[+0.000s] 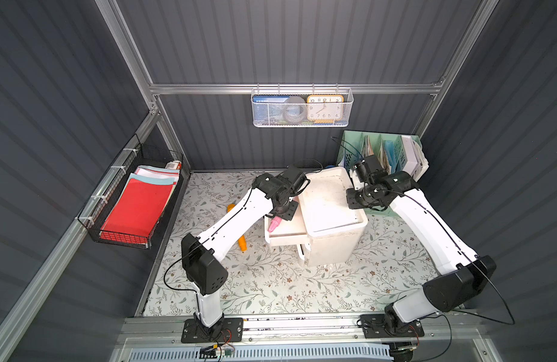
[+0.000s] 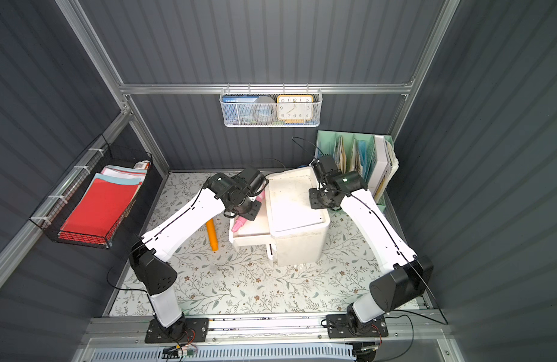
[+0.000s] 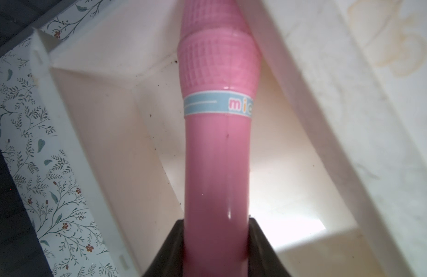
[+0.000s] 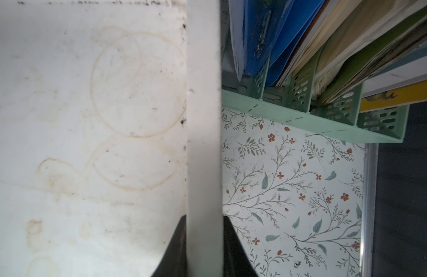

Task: Take the microphone out of the drawer
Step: Pick up the microphone from the drawer, then place the microphone at the center of the board.

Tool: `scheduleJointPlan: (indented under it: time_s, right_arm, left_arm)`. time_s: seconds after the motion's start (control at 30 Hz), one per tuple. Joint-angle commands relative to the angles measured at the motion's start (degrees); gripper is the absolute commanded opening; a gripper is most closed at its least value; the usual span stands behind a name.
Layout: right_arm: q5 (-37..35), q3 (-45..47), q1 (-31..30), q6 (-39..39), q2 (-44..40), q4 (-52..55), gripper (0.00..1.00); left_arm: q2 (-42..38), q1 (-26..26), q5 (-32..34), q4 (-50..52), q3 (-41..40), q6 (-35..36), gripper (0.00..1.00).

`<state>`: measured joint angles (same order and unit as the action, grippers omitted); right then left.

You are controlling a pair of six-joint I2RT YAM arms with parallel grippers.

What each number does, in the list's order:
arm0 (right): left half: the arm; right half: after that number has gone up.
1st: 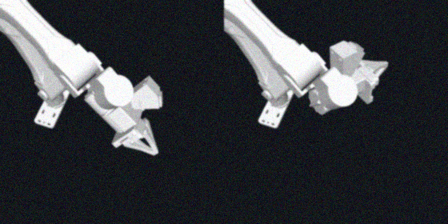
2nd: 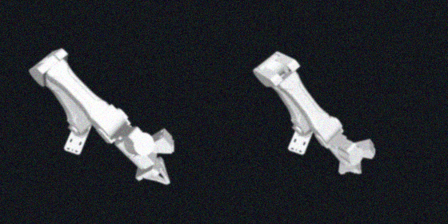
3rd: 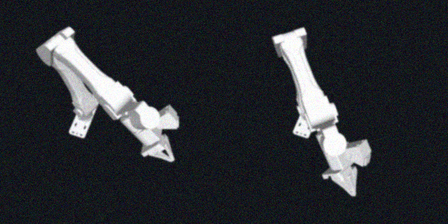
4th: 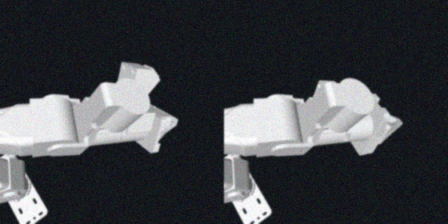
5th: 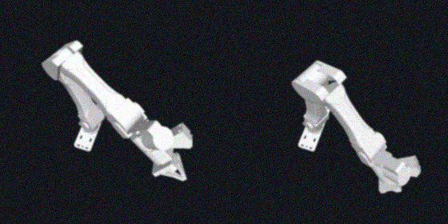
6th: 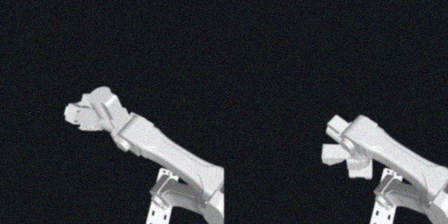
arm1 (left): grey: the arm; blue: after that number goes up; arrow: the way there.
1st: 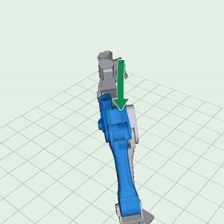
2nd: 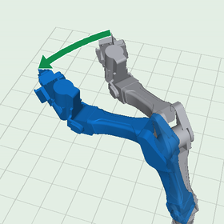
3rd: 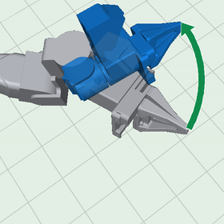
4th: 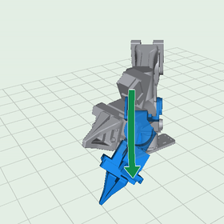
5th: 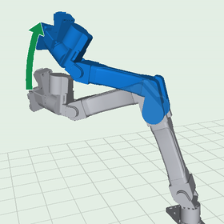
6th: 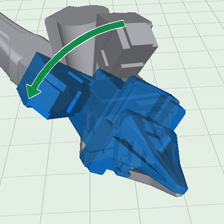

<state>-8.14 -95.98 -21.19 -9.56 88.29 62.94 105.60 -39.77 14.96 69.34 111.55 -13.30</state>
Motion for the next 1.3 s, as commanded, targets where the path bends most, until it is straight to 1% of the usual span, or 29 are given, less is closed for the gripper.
scheduleJointPlan:
  time_s: [0.0, 0.2, 0.4, 0.47, 0.8, 1.0, 1.13, 1.27]
  right_arm:
    - [0.22, 1.33, 0.07, 0.06, 1.71, 1.32, 0.05]
    - [0.42, 1.24, 0.11, -0.02, 1.80, 1.31, 0.05]
    - [0.36, 1.06, 0.03, -0.02, 1.70, 1.52, 0.05]
    - [0.20, 1.06, 0.07, -0.03, 1.62, 1.58, 0.05]
    - [0.14, 1.19, 0.04, 0.15, 1.41, 2.01, 0.05]
    - [0.18, 1.24, 0.08, 0.16, 1.36, 2.19, 0.05]
    - [0.23, 1.24, 0.03, 0.20, 1.27, 2.32, 0.05]
    - [0.41, 1.26, 0.09, 0.20, 1.18, 2.45, 0.05]
  left_arm:
    - [-0.11, 0.45, 5.47, -0.69, 2.37, -0.85, 0.25]
    - [0.35, 0.42, 6.87, 1.91, 4.31, -0.11, 0.24]
    - [-0.38, 0.47, 7.28, 2.12, 4.04, 0.47, 0.24]
    - [-1.13, 0.49, 6.15, 2.12, 3.53, 0.64, 0.24]
    - [-6.69, 1.18, 6.66, -1.31, 3.48, 0.19, 0.24]
    - [-10.85, 3.45, 7.01, -4.17, 1.87, 1.50, 0.24]
    - [-13.70, 6.90, 5.69, -7.66, -0.52, 1.83, 0.24]
    - [-17.45, 10.90, 4.42, -11.91, -5.80, 1.95, 0.24]
